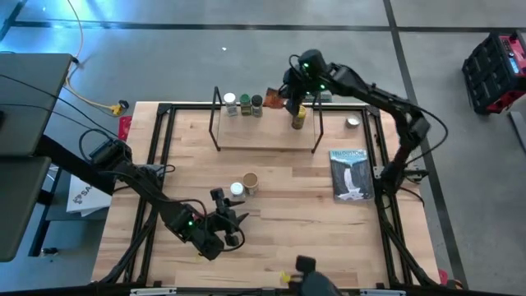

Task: Shelf spices
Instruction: Put the orange seasoning pack on the shelf

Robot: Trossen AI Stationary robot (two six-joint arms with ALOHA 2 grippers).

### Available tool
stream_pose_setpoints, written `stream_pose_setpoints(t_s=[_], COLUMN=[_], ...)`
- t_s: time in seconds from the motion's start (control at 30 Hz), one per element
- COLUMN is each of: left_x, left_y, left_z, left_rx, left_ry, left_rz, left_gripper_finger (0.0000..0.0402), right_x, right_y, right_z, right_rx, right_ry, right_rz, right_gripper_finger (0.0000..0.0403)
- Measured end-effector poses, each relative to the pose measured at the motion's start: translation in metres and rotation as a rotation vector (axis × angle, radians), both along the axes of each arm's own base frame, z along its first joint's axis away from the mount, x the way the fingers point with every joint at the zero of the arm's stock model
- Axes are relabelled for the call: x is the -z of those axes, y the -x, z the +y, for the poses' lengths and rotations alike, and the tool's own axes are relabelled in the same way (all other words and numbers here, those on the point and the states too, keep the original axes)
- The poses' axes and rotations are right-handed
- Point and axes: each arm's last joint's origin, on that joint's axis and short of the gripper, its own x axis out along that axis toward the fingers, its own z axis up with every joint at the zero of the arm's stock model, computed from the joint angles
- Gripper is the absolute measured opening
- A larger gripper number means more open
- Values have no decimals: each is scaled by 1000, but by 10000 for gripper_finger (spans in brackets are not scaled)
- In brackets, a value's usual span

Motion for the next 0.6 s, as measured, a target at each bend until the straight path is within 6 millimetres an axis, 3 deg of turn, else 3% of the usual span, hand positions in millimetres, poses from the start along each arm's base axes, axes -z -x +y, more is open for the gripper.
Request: stream_pose_setpoints(t_s=[0.27, 0.5, 0.6], left_x=[1, 1, 1], left_y=[-1, 0, 0], left_z=[0, 0, 0], left_rx=[11, 13, 12], left_ry=[24, 22, 23], left_rz=[13, 16, 16], left_gripper_finger=[179, 179, 179], right_x=[21, 59, 65], right_y=[-13, -15, -16], right_z=[-36, -45, -48], right_rx=[-107, -181, -181], right_ry=[-43, -52, -60], right_rz=[198, 255, 245], right_gripper_finger=[0, 0, 0])
